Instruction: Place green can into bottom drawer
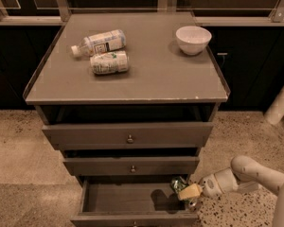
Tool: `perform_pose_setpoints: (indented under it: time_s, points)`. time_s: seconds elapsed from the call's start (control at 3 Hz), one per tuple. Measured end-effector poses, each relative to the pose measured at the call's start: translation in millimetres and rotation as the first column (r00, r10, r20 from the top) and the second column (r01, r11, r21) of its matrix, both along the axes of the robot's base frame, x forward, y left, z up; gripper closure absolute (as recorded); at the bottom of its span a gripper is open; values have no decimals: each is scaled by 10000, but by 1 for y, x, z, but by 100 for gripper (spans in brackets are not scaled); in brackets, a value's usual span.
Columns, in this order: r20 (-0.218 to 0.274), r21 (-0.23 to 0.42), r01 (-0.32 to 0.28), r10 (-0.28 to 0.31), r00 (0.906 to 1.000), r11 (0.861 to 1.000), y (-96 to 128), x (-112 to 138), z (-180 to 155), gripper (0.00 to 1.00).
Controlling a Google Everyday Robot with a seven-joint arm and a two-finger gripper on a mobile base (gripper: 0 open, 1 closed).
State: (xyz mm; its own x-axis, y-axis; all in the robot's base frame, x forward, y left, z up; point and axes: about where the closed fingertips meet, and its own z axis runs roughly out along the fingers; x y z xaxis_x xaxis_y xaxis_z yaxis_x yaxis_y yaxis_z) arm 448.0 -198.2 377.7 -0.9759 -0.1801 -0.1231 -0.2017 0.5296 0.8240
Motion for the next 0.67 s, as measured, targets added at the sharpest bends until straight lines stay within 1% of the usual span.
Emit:
perform_pose_setpoints:
  time_s: [0.33, 0.67]
  points:
    - [33, 417, 815, -818, 9966, 9958, 15, 11, -34, 100]
    - [-47, 514, 1412, -1412, 9900, 9886, 28, 22, -70, 100]
